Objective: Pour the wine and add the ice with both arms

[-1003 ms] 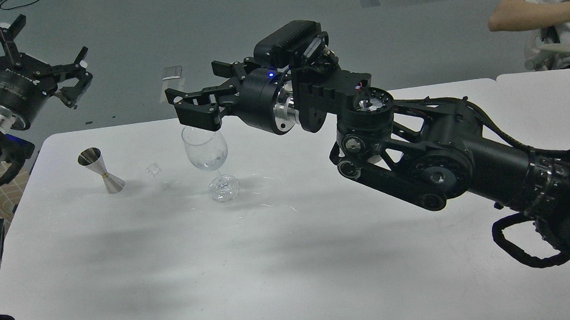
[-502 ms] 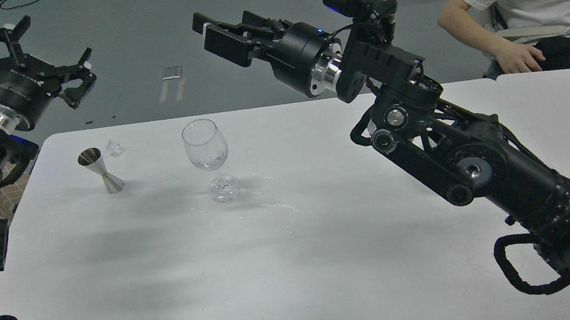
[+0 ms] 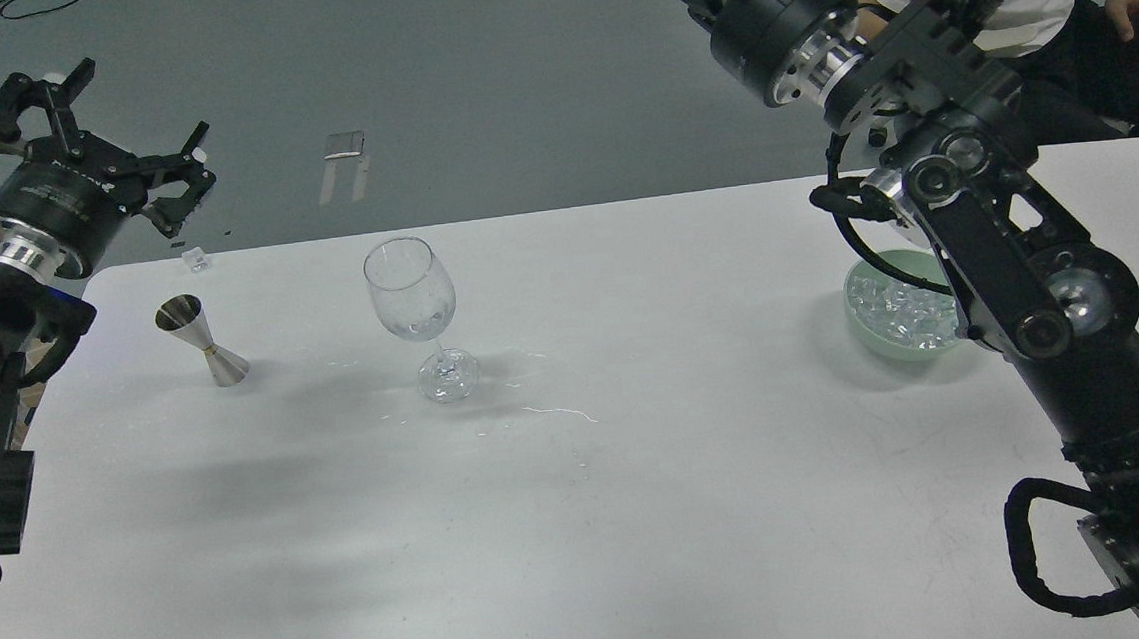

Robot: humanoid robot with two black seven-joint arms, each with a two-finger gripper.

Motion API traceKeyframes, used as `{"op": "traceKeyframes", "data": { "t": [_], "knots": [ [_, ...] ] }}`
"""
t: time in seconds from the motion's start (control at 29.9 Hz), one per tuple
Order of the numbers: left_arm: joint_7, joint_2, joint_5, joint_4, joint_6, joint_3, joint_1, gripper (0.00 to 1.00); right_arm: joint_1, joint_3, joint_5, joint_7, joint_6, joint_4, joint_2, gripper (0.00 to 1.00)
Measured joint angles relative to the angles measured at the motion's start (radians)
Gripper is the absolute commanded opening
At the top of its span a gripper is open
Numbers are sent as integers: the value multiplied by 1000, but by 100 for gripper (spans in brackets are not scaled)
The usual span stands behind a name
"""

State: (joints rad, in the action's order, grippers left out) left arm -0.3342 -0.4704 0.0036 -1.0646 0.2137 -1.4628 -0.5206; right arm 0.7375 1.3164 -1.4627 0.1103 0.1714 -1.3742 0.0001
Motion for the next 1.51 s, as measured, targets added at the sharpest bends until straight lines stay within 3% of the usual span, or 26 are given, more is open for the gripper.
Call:
{"op": "traceKeyframes", "data": {
  "t": [0.23, 0.7, 1.51],
  "knots": [
    [5, -16, 1, 2, 23, -14, 19, 98, -1, 174, 296, 0, 1, 95, 0, 100],
    [9, -11, -7, -20, 57, -91, 94, 98, -15, 221, 827, -2, 15, 264, 0, 100],
    [7, -24, 1, -23, 74, -112, 135, 98, -138, 341, 884, 0, 73, 315, -72, 100]
  ]
}}
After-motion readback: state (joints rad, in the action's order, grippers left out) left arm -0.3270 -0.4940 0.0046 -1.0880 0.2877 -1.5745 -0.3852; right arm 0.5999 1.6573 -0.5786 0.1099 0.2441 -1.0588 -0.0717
